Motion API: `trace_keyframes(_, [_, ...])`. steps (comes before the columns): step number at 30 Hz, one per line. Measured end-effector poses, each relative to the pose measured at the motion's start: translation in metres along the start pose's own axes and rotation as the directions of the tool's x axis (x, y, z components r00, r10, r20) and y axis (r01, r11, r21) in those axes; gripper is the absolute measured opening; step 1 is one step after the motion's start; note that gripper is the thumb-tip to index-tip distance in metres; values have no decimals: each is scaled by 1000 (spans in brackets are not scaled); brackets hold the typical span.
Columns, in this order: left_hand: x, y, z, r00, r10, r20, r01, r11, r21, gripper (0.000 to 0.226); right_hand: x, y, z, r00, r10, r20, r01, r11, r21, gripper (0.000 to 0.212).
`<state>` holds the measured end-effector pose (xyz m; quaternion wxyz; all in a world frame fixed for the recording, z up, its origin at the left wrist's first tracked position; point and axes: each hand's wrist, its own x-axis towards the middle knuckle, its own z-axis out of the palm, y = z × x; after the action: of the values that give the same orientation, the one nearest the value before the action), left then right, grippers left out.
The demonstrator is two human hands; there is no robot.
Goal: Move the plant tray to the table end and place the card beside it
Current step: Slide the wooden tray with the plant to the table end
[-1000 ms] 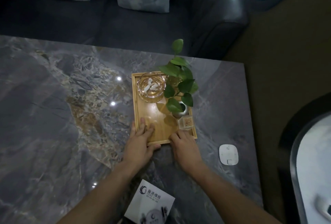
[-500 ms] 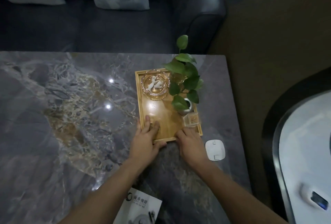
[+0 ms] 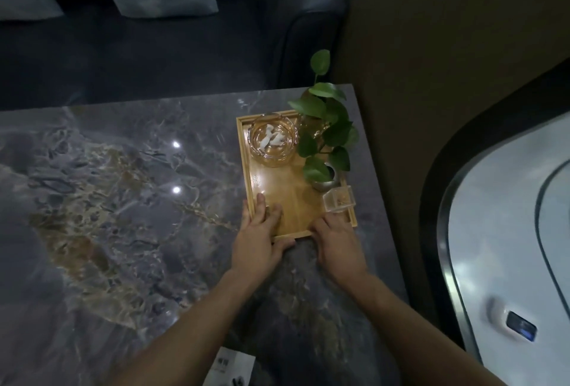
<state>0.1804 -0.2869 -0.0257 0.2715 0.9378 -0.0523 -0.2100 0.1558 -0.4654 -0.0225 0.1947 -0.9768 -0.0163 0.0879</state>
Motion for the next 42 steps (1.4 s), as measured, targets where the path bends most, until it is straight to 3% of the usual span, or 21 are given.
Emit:
trace_keyframes(26, [21,68,19,992,19,125,-35,991,130,80,-16,58,-20,992,126,-7,-126,990,59,16])
trace_keyframes(42, [28,85,22,985,-8,173,-47,950,310,81,-20,69,-19,977,214,-20,-210,970,126,22])
